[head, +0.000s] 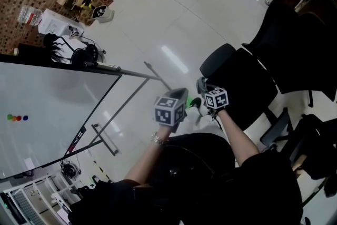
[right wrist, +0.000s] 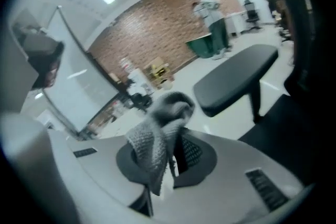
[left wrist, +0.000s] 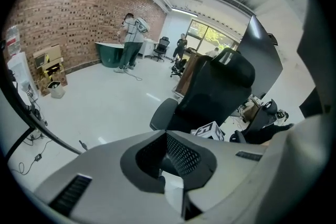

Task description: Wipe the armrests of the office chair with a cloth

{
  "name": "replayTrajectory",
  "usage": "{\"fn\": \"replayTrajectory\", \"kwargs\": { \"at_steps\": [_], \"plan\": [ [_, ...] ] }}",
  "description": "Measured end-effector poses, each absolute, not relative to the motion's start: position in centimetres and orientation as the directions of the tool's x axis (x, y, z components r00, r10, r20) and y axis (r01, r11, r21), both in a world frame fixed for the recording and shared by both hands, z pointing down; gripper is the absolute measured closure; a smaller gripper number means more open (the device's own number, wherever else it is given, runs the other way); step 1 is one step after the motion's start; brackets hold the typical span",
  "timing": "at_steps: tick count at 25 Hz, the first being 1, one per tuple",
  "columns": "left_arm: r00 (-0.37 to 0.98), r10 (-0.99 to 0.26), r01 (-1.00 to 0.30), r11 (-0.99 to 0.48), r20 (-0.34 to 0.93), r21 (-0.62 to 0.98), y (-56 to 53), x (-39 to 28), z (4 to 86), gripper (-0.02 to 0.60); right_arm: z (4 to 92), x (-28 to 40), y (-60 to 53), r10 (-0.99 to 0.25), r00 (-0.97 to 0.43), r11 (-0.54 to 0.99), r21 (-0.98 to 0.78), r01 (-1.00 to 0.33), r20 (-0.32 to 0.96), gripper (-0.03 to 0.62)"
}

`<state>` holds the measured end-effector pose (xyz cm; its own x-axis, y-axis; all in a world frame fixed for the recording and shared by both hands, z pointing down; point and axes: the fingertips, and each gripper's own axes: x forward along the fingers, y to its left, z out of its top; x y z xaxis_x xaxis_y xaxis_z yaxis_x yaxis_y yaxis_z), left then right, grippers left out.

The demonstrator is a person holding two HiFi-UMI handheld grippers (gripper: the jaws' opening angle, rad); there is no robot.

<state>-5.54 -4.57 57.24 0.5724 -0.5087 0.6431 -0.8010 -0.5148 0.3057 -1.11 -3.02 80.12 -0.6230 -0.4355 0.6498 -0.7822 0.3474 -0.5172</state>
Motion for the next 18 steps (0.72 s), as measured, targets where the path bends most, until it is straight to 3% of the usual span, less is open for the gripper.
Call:
{"fn": "replayTrajectory", "kwargs": {
  "at_steps": [3, 8, 18],
  "plan": [
    [0.586, -0.485, -0.784, -0.544, 0.649, 0.3, -3.4, -4.5, 57.7, 0.595, 76.7, -4.3, -0.6, -0.382, -0.706, 0.462, -0.539, -0.705, 0.596, 0.553],
    [0.638, -0.431, -0.73, -0.601, 0.638, 0.324, -2.9, -2.7, 57.5, 0.595, 69.1, 0.4, -3.5, -0.58, -0.58, 0.194, -0.594, -0.781, 0.572, 0.553],
    [0.825, -0.295, -0.488, -0.803, 0.483, 0.342, -3.6, 4.9, 51.3, 0.595, 61.0, 8.9, -0.2, -0.737, -0.264, -0.092, -0.48, -0.873, 0.622, 0.556]
  ]
}}
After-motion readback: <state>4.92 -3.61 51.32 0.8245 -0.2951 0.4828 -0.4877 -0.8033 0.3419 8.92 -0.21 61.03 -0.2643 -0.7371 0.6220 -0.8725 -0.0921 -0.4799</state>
